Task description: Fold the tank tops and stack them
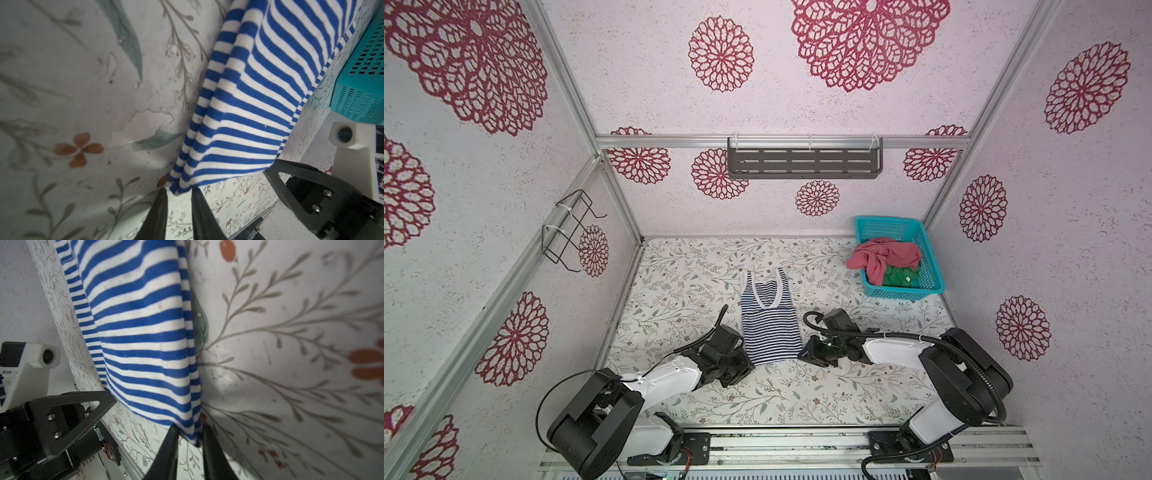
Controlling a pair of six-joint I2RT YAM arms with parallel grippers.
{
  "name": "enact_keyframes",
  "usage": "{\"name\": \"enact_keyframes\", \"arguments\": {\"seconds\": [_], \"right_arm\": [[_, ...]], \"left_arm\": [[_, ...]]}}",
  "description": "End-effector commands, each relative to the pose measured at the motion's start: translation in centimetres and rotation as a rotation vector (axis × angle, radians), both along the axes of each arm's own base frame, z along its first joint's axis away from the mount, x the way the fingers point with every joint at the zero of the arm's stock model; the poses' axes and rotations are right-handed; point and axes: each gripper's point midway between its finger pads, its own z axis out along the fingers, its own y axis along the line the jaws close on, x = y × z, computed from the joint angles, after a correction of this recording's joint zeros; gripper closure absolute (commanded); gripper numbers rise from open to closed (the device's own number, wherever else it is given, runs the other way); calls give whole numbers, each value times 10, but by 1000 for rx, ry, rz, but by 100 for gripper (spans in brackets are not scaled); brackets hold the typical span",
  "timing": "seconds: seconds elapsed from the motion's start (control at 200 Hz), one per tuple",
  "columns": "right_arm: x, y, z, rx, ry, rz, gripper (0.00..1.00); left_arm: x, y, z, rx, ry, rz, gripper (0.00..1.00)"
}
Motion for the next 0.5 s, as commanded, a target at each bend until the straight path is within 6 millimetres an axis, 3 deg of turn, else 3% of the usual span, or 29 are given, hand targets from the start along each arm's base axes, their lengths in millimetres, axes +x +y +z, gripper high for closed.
{"name": "enact_keyframes", "arguments": {"seconds": [0.0,0.18,0.375,0.495], "right_arm": [[-4,-1,-6,-11,17,-2,78],[-4,1,-8,-12,19,-1,80],[-1,4,-1,-11,4,13,95],[-2,5,4,-30,-6,38,100]], "left_arm": [[-23,40,-38,189,120,26,77],[-22,41,-40,204,126,12,84],[-19,42,-35,217,117,1,100],[-13,42,-26,234,94,-16,100]]}}
